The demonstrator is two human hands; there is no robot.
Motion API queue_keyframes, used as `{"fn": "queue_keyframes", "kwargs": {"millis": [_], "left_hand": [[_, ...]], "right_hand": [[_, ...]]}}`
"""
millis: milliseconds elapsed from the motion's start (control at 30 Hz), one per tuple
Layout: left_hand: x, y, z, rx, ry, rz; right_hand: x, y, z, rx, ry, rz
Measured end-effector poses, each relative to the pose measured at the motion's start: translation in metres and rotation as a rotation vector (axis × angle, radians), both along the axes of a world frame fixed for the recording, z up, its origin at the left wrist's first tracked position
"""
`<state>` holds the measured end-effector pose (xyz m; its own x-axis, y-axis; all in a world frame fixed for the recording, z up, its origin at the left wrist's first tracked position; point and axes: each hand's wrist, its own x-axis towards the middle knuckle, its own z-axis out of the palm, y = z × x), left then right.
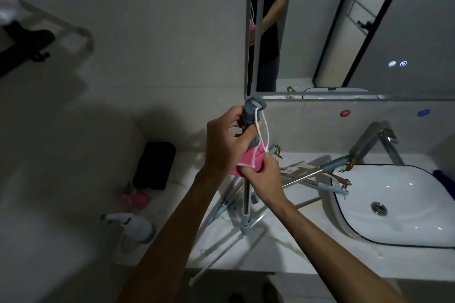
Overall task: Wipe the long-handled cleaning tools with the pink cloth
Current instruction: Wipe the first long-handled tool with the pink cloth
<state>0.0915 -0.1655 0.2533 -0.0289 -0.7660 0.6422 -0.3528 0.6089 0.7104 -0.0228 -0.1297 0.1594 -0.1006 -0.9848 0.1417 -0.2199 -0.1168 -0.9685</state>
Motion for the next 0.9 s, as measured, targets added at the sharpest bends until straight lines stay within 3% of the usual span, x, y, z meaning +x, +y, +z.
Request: {"fn": "queue_keyframes", "kwargs": {"millis": [400, 567, 733, 900], "left_hand": [[0.000, 0.035, 0.002, 0.239, 0.100, -0.056], [-0.013, 0.050, 0.003, 0.221, 0.055, -0.205], [-0.038, 0.071, 0.002, 0.106, -0.005, -0.041], [-0.065, 0.105, -0.003, 0.097, 0.040, -0.048]], "right_hand": [[0.005, 0.028, 0.006, 0.015, -0.029, 0.033], [-0.013, 0.039, 0.018, -0.015, -0.087, 0.053], [-0.039, 0.061, 0.012, 0.061, -0.061, 0.073], [-0.068, 0.089, 0.014, 0.070, -0.101, 0.112]]}}
